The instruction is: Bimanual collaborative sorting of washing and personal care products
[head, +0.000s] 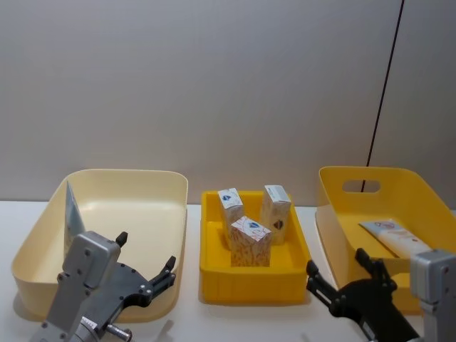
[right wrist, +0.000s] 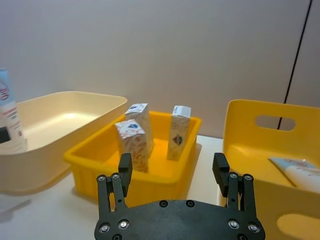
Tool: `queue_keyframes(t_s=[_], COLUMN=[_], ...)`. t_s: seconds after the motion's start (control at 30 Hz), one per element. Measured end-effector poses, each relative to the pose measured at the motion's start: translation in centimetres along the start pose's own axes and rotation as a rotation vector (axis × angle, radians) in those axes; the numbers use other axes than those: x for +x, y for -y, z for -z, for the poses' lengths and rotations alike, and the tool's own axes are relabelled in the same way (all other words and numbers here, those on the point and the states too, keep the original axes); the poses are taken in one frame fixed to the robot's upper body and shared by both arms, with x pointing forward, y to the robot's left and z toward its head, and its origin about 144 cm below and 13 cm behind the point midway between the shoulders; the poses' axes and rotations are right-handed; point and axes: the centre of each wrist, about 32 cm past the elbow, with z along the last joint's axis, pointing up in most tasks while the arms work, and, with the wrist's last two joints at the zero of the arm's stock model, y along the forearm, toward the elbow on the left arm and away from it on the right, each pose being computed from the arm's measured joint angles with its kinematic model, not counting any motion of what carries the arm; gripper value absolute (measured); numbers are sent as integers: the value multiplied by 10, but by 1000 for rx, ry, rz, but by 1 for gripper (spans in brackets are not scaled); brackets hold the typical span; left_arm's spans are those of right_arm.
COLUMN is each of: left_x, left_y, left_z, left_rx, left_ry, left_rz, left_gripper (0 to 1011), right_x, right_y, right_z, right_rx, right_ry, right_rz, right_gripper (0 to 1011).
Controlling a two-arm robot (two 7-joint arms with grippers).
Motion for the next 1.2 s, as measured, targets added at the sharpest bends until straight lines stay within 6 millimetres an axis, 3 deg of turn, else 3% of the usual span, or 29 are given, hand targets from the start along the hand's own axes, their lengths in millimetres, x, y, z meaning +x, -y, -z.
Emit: queue_keyframes(t_s=[0.83,1.2], left_x=[0,0], left_y=[0,0], left_z=[0,0], left_rx=[0,1], left_ry=[0,0], left_rz=[0,0], left_gripper=[1002,1002], right_x=[-1,2], right_y=[5,-4], right_z=[1,1], right_rx=[-9,-4], right_ry=[-7,-2], right_rz=[-26,-65], right_gripper=[1001,1001])
